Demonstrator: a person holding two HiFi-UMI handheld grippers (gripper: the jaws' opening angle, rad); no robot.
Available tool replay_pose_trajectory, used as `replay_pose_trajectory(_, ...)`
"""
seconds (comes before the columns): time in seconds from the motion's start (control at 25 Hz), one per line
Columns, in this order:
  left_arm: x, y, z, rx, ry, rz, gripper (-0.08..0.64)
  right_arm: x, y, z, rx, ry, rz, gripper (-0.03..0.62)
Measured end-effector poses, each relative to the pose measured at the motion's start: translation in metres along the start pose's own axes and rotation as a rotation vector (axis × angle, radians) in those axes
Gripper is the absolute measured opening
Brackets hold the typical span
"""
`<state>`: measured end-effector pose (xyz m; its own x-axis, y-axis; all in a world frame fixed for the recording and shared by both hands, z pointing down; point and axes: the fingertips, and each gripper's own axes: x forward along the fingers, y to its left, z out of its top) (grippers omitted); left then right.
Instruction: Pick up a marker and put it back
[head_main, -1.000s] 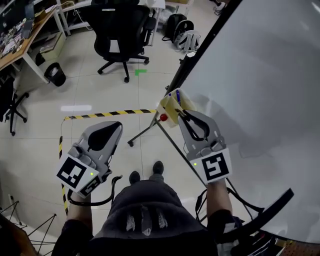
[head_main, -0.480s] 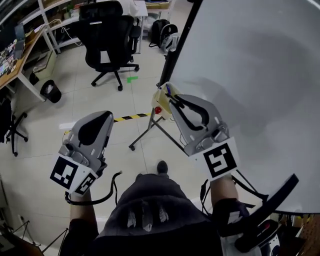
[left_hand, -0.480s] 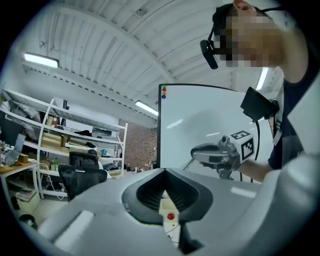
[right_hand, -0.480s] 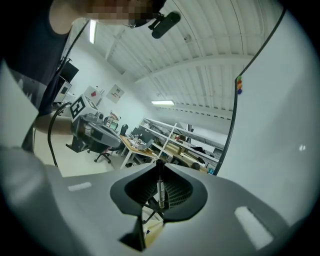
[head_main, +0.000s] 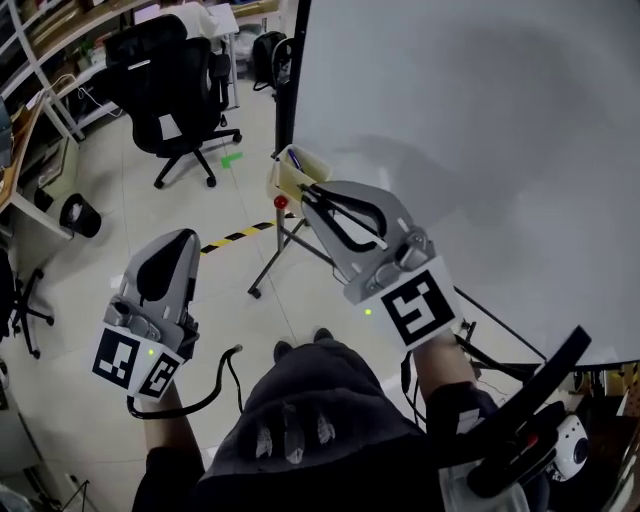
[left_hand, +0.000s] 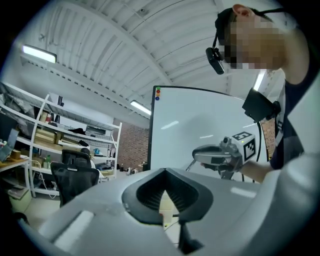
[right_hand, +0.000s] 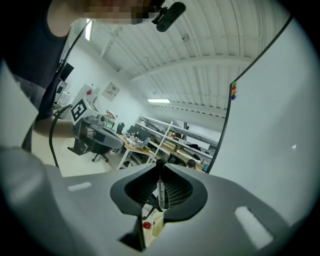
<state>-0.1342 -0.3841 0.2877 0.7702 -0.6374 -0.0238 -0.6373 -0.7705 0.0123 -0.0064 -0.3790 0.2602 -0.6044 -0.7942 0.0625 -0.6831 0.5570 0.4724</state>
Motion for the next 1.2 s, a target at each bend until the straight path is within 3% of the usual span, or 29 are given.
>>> replay_pose_trajectory(0.32,0.007,-0.049,0.01,0.025,0.0,-0.006,0.006,-0.055,-0.015,0.018,0.102,-0.133,-0.061,0.043)
replay_pose_trajectory(0.44,0.004,-0.075,0.014,0.028,-0.011,0.009,0.006,-0.086,-0.012,0.015,0.095,-0.123,-0.05,0.043)
replay_pose_trajectory(0.64,-0.002,-0.164,0.007,0.045,0.0,-0.001,0.006,-0.161,-0.004,0.009,0.081,-0.133,-0.024,0.043)
replay_pose_trajectory(0.88,-0.017,-0.241,0.002,0.058,0.026,0.017,0.006,-0.229,0.011,-0.002,0.117,-0.144,0.002,0.043)
replay_pose_trajectory(1.2,-0.064,-0.293,0.009,0.079,0.054,0.096,0.006,-0.267,0.038,0.006,0.154,-0.186,0.064,0.043)
